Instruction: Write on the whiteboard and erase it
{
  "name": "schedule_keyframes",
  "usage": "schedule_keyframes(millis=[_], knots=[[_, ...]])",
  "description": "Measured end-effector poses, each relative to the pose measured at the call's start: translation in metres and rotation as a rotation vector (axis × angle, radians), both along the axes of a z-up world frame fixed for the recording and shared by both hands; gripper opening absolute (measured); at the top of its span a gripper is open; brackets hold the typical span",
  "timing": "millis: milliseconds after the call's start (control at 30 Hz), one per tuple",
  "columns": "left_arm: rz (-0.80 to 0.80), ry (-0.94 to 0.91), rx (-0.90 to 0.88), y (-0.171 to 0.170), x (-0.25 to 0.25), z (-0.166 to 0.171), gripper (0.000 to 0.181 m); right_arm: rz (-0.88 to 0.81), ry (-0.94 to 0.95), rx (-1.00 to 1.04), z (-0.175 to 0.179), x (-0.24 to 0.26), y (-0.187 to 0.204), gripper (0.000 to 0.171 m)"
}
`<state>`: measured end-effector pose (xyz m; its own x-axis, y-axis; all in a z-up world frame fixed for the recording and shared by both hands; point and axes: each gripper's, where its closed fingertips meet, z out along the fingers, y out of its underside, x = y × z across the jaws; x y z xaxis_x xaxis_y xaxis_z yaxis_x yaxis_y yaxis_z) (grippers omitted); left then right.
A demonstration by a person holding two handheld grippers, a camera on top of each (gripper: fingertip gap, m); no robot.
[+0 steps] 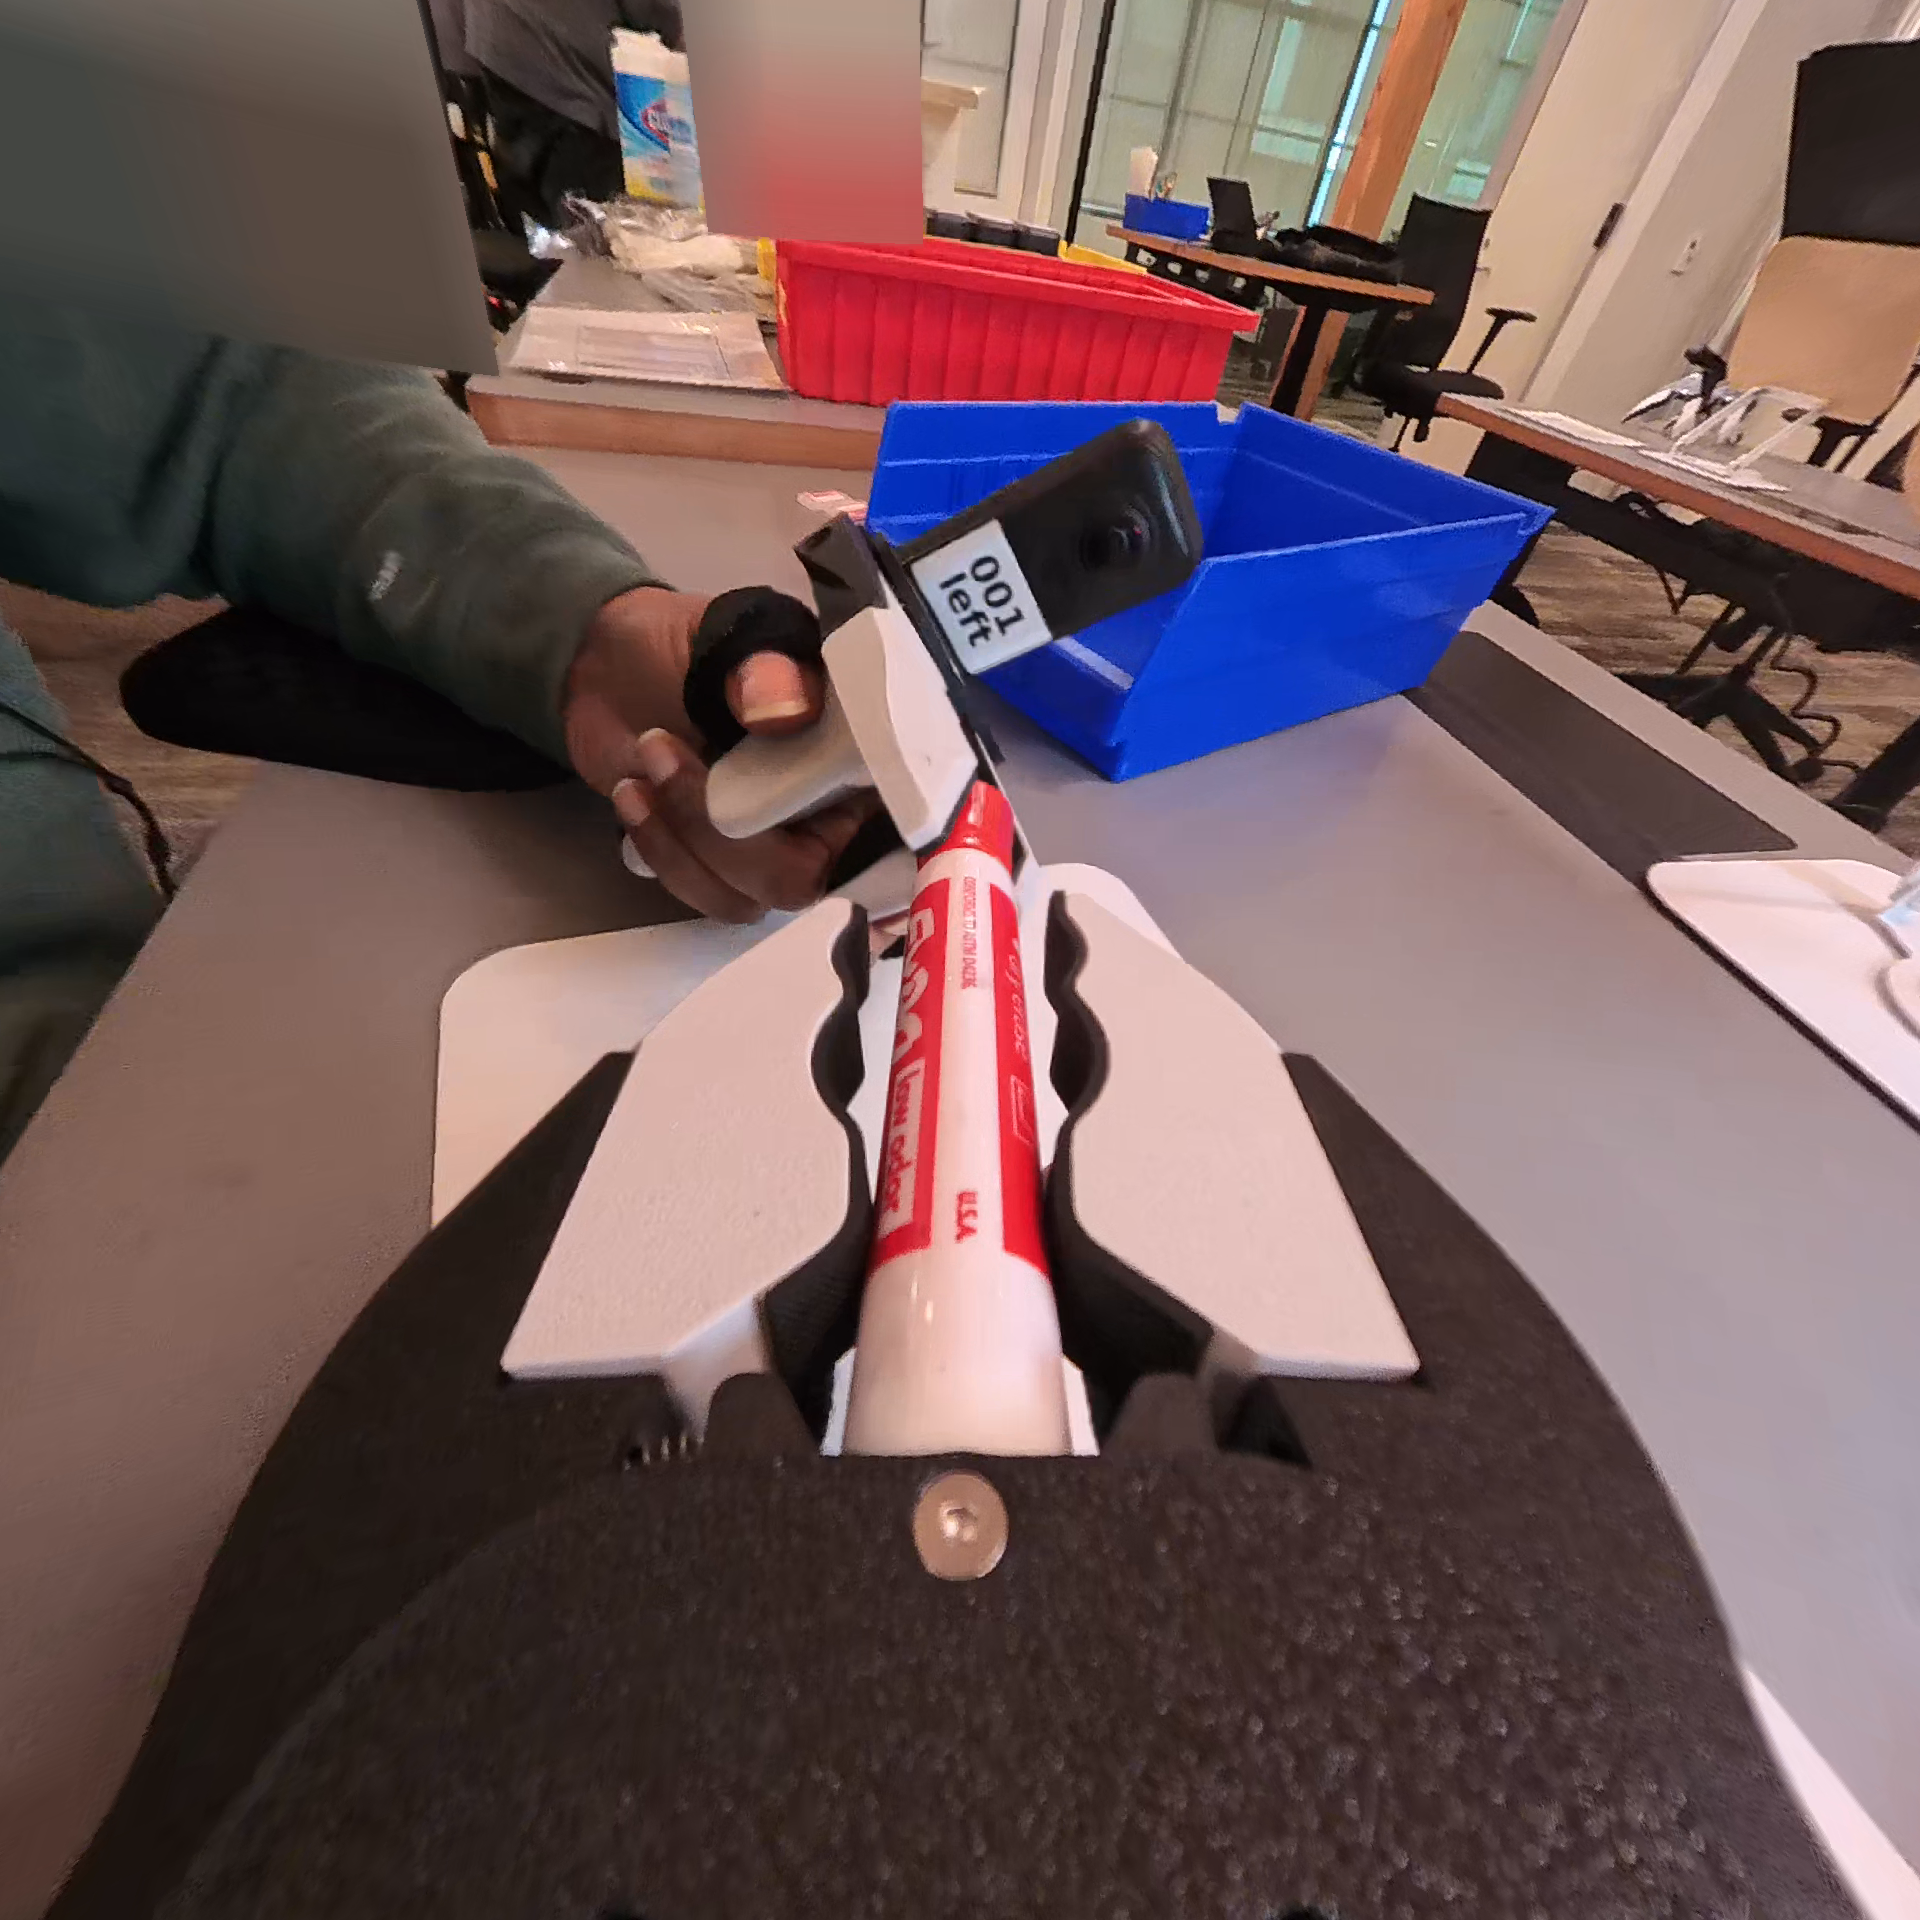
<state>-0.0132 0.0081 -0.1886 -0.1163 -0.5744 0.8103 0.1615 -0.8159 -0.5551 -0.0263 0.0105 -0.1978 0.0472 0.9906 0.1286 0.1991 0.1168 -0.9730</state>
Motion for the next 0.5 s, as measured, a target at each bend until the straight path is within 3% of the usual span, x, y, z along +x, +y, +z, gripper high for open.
schedule_keyframes(millis=[300, 367, 433, 500], knots=[[0.082, -0.025, 0.126, 0.013, -0.006, 0.033, 0.019, -0.03, 0.112, -0.064, 0.04, 0.002, 0.012, 0.032], [0.288, -0.125, 0.05, 0.049, -0.059, 0.043, 0.018, -0.091, 0.244, -0.108, 0.069, 0.037, 0.035, 0.032], [0.37, 0.004, 0.201, 0.047, -0.089, 0.042, 0.019, -0.153, 0.195, -0.037, 0.066, 0.056, 0.045, 0.033], [0.319, 0.216, 0.414, 0.026, -0.061, 0.038, 0.02, -0.136, 0.122, -0.04, 0.047, 0.043, 0.04, 0.033]])
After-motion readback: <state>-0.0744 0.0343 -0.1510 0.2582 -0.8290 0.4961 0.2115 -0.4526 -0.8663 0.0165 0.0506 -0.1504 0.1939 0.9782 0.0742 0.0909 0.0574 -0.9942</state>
